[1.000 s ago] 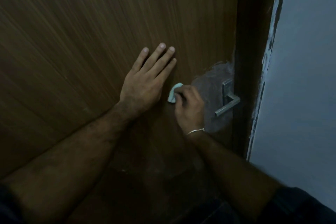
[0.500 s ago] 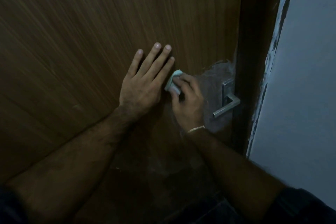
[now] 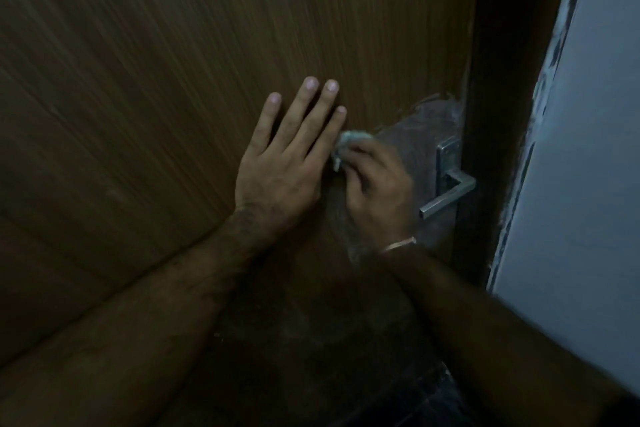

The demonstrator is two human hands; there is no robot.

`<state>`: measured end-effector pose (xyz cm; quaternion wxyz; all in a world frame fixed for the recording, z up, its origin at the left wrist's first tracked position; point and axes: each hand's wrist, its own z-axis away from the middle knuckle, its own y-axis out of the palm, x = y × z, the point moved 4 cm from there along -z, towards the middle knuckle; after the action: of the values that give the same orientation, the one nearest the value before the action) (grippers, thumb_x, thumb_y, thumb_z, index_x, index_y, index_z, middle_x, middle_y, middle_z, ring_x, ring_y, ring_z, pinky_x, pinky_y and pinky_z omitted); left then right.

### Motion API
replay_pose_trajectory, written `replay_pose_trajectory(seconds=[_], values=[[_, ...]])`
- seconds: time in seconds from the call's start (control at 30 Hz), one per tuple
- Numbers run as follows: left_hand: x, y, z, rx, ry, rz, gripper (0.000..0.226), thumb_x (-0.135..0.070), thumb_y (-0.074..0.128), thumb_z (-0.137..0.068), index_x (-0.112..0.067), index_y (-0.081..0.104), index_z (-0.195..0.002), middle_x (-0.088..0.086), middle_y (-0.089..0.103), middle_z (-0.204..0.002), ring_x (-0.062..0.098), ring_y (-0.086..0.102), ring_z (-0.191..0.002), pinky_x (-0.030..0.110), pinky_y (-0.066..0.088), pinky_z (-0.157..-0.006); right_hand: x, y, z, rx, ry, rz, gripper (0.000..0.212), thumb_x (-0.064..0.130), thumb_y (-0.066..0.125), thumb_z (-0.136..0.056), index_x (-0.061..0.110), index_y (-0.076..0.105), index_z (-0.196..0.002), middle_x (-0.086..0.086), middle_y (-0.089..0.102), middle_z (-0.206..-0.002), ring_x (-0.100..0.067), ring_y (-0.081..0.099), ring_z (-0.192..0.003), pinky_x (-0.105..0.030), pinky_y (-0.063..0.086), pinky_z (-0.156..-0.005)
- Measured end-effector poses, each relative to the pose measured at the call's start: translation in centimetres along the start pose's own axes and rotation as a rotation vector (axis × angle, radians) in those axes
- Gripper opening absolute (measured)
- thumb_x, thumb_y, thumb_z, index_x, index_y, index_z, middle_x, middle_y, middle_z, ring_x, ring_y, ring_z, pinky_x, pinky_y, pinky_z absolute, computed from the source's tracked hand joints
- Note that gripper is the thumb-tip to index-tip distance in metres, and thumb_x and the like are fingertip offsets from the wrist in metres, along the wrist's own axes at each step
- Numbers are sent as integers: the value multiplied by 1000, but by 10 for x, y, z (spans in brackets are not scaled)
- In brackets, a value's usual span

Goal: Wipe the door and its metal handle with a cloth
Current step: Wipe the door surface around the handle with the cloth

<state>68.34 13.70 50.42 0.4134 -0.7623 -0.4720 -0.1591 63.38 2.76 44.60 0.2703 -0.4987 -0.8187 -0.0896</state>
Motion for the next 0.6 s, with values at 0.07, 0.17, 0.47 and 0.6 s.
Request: replay_pose_trajectory(seconds=[0.07, 0.17, 0.47, 0.6], values=[[-4, 5, 7, -24, 9, -6, 52, -29, 26, -106, -9, 30, -154, 13, 21, -164, 30, 16, -153, 50, 4, -122, 2, 7, -9, -72, -64, -9, 21, -8, 65, -83, 1, 72, -100, -12, 68, -109, -16, 58, -107, -21, 42, -100], [-8, 8, 22, -33, 26, -17, 55, -27, 13, -105, -6, 30, -153, 15, 21, -164, 31, 16, -152, 49, 4, -123, -9, 13, 27, 36, -134, 52, 25, -10, 69, -81, 0, 71, -103, -14, 67, -112, -19, 58, -110, -25, 43, -102], [-14, 8, 32, -28, 56, -63, 56, -25, 28, -100, -5, 29, -153, 17, 20, -164, 33, 15, -152, 48, 8, -122, -11, 12, 23, -61, -77, 44, 19, 2, 64, -88, 3, 72, -106, -11, 67, -113, -20, 61, -110, -29, 46, -101], [-10, 5, 34, -12, 74, 16, 55, -20, 36, -99, -2, 33, -151, 18, 23, -162, 33, 16, -152, 47, 8, -122, -13, 13, 70, 76, -65, 131, 16, -5, 69, -83, -1, 73, -98, -16, 68, -103, -26, 62, -103, -31, 47, -99]])
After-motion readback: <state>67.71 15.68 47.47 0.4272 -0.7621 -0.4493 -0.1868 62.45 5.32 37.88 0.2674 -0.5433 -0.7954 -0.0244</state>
